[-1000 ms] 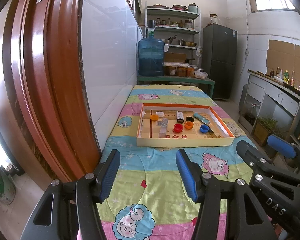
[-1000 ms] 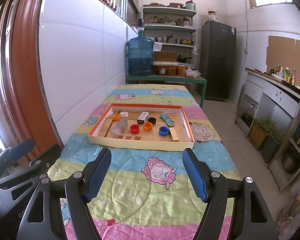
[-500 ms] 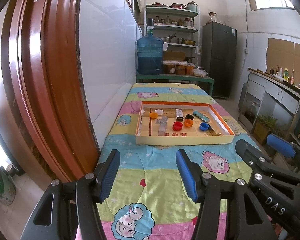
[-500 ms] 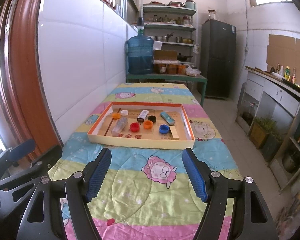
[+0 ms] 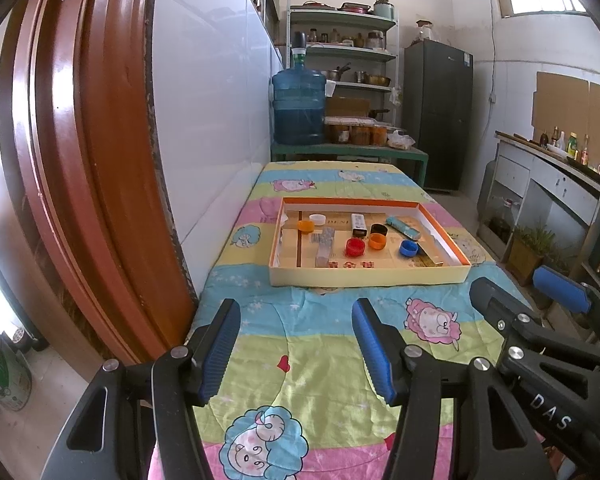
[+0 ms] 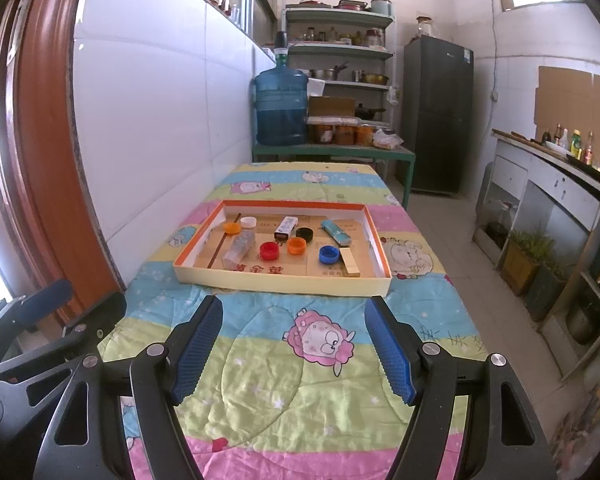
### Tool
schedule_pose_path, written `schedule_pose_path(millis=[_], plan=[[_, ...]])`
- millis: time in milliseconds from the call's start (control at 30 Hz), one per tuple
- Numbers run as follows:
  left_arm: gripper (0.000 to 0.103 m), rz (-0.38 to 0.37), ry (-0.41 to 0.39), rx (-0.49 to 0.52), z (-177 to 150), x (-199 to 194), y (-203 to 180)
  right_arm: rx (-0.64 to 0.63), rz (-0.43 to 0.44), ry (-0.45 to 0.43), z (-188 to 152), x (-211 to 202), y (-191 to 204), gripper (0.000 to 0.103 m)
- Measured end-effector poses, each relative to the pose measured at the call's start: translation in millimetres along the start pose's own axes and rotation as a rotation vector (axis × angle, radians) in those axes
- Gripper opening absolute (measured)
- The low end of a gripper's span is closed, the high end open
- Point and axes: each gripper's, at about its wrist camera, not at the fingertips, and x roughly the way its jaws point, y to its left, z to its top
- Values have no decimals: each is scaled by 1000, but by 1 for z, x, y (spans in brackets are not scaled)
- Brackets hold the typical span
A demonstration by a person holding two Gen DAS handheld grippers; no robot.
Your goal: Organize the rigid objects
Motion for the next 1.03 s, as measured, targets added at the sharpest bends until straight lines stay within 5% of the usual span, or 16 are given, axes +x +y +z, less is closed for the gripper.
schedule_pose_path(millis=[1033], plan=[[58,-6,36,7,-5,23,-1,8,4,21,-11,12,-3,75]])
